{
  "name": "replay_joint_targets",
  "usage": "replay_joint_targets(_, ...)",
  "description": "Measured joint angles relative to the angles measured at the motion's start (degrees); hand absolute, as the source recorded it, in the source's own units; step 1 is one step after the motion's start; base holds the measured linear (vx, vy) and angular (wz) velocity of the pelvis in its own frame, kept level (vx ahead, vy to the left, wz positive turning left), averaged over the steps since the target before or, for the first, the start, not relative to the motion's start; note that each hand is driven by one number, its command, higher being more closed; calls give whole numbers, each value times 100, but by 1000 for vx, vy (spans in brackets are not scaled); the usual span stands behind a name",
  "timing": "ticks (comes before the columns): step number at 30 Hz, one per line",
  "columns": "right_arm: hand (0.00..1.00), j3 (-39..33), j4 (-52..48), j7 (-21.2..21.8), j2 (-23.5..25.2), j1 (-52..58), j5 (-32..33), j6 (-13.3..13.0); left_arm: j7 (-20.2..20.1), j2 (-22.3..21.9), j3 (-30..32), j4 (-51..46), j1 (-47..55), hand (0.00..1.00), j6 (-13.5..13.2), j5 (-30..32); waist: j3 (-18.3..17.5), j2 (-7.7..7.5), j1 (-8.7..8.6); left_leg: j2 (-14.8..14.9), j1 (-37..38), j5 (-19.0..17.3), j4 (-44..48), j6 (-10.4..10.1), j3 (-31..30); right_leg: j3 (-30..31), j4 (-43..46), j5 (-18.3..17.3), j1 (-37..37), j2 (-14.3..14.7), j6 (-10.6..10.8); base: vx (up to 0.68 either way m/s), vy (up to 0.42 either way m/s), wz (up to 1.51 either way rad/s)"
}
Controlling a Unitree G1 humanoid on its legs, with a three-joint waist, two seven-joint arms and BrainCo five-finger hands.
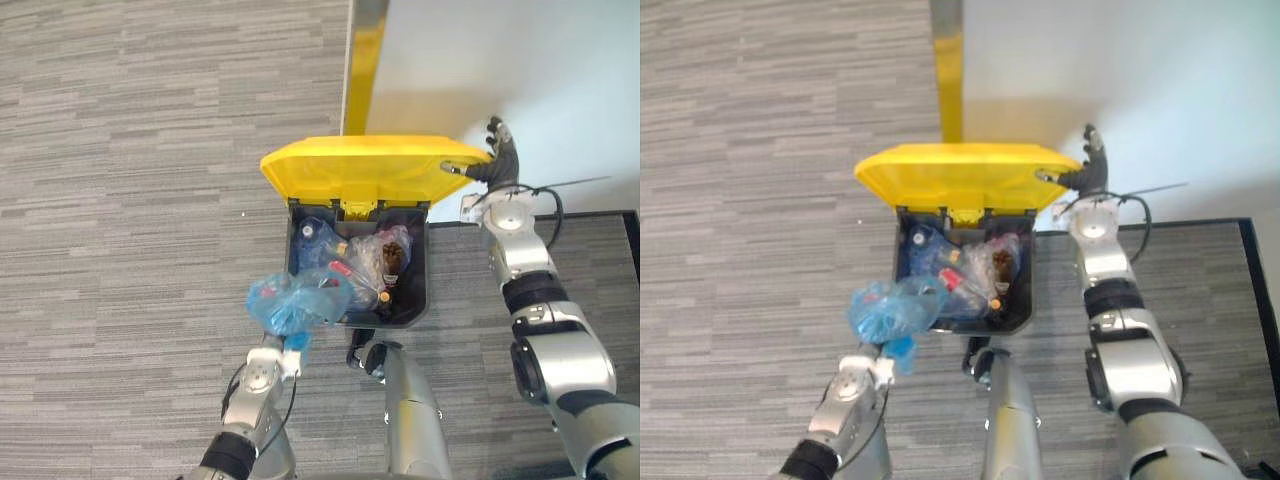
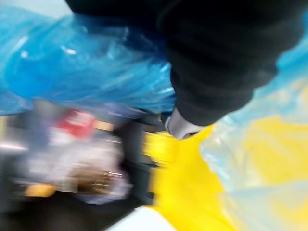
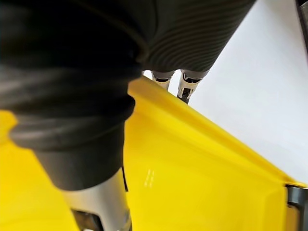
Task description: Gather rubbish on tea table into small bin, then transfer packed bag to large trash can.
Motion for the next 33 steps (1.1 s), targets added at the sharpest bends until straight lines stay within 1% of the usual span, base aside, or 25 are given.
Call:
replay_joint_targets(5,0,-2,-1,103,17,87,-1,-1,-101,-6,-466,-803,-165,100,-95,-158,-61,102,9,22,213,1,-92,0,9,10,225,-45,96,-38,30,19,-29,2)
replay_joint_targets(8,0,-2,-5,162,114,281,-17,-2,-92,-13,-658,-1178,-402,100,-136,-143,-95,108,2,11,370,6,-174,3,10,63,209,-171,198,-23,141,-15,-20,1)
replay_joint_targets(9,0,-1,-5,165,168,349,-35,-2,-72,-24,-704,-1311,-512,100,-146,-82,-145,118,-4,13,381,8,-189,4,12,68,199,-203,202,-12,116,-25,-31,-2)
replay_joint_targets(12,0,-1,-10,193,172,392,-110,-2,39,-75,-753,-1334,-830,100,-163,89,-203,150,-10,23,409,13,-209,5,19,65,224,-209,202,-4,107,-6,-12,0)
replay_joint_targets(14,0,2,-11,217,181,399,-193,-2,144,-78,-833,-1334,-1074,100,-163,203,-205,147,-10,25,467,19,-252,2,45,70,258,-209,206,-9,107,3,-24,-4)
replay_joint_targets(17,0,3,-15,241,195,399,-200,-1,179,-141,-911,-1332,-1331,100,-161,391,-210,147,-18,19,489,16,-245,-2,95,75,263,-209,207,-24,106,2,-4,-5)
replay_joint_targets(20,0,3,-15,234,258,400,-201,-1,300,-136,-923,-1301,-1566,100,-148,596,-213,142,-56,-20,496,13,-226,-7,123,81,258,-209,210,-69,106,0,0,0)
replay_joint_targets(22,0,0,-15,215,291,400,-201,-1,395,-138,-919,-1130,-1726,100,-118,727,-219,132,-93,-48,510,13,-177,-6,124,82,260,-208,210,-105,105,9,10,2)
replay_joint_targets(25,0,2,-44,172,304,400,-202,1,504,-138,-900,-609,-2038,100,-55,906,-219,131,-133,-74,475,15,-215,-1,128,99,255,-202,207,-140,101,4,5,1)
replay_joint_targets(26,0,3,-76,150,309,401,-202,6,529,-137,-874,-382,-2167,100,14,987,-219,131,-146,-73,483,24,-263,8,132,102,241,-202,204,-140,101,0,0,0)
replay_joint_targets(28,0,5,-308,129,309,429,-203,20,583,-128,-852,4,-2391,100,95,1064,-219,131,-154,-61,480,45,-332,7,145,101,245,-193,164,-126,85,18,-13,0)
replay_joint_targets(29,0,5,-448,128,306,445,-203,24,609,-124,-852,247,-2530,100,143,1094,-219,131,-169,-33,478,76,-400,8,154,101,245,-163,137,-120,34,42,-33,-2)
replay_joint_targets(31,0,5,-640,127,307,444,-201,24,605,-103,-851,629,-2764,100,189,1204,-218,130,-174,6,480,91,-452,8,201,100,249,-157,62,-90,25,63,-31,-6)
replay_joint_targets(33,0,7,-812,129,317,443,-200,23,597,-86,-853,946,-2943,100,302,1216,-216,126,-172,21,476,91,-490,8,319,156,329,-147,-41,-62,12,66,-22,-16)
